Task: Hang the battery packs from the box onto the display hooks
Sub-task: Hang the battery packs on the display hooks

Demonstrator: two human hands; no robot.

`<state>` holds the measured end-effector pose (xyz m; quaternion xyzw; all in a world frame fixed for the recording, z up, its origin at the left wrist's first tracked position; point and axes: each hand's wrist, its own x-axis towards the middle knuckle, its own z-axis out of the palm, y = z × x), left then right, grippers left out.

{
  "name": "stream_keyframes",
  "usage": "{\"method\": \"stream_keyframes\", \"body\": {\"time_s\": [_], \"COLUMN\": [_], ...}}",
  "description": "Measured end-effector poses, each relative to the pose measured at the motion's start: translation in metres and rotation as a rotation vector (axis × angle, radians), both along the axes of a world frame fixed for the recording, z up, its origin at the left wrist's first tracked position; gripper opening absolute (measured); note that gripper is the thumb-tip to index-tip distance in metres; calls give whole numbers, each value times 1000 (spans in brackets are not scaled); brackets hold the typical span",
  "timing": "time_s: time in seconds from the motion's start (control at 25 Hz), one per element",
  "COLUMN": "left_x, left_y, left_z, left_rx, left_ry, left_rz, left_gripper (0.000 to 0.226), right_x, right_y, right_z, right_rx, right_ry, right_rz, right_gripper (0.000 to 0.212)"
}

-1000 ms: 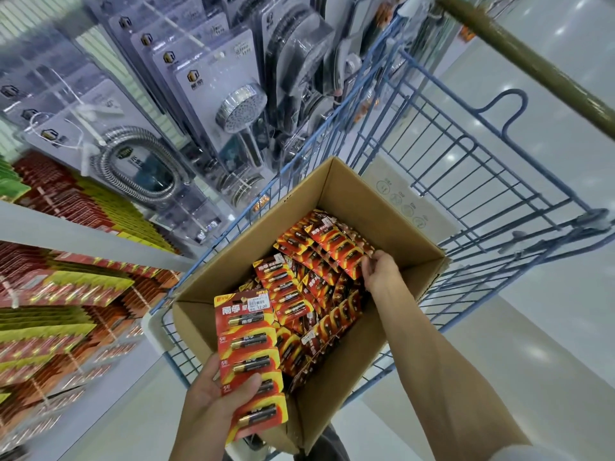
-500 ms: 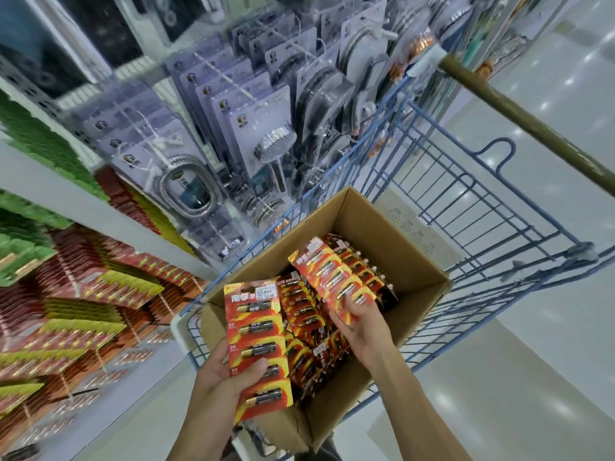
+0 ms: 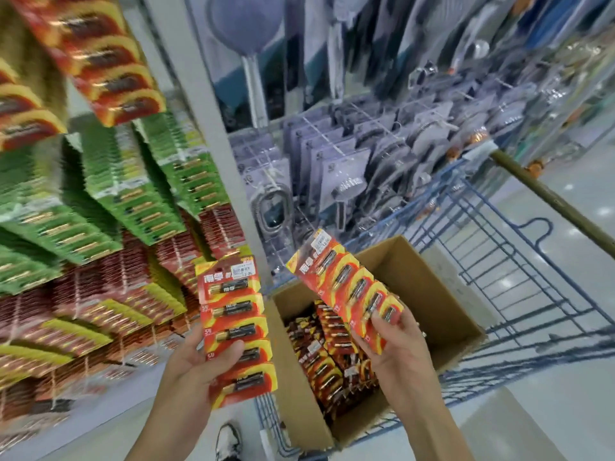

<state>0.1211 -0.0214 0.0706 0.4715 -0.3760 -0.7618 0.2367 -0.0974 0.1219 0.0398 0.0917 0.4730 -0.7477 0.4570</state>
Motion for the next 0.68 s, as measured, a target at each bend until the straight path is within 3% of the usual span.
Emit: {"method": "stream_keyframes", "body": {"time_s": [0.16, 0.36, 0.52, 0.64, 0.68], "left_x": [42, 105, 181, 241, 262], "left_y": [-9, -30, -61, -88, -99], "left_z": [23, 44, 52, 58, 64], "left_rx": [-86, -107, -136, -155, -151], "left_ry": [58, 103, 133, 153, 179], "left_rz": [106, 205, 271, 293, 303], "left_gripper": [48, 47, 51, 88, 88], "right_x": [40, 113, 192, 249, 269], "right_y": [-31, -79, -125, -153, -163], "right_z": [27, 53, 74, 85, 90], "right_rx": [-122, -177, -153, -144, -174], "right_ry": [74, 22, 67, 45, 26], "right_rz": [134, 206, 286, 308, 320], "right_gripper": [69, 45, 70, 94, 102]}}
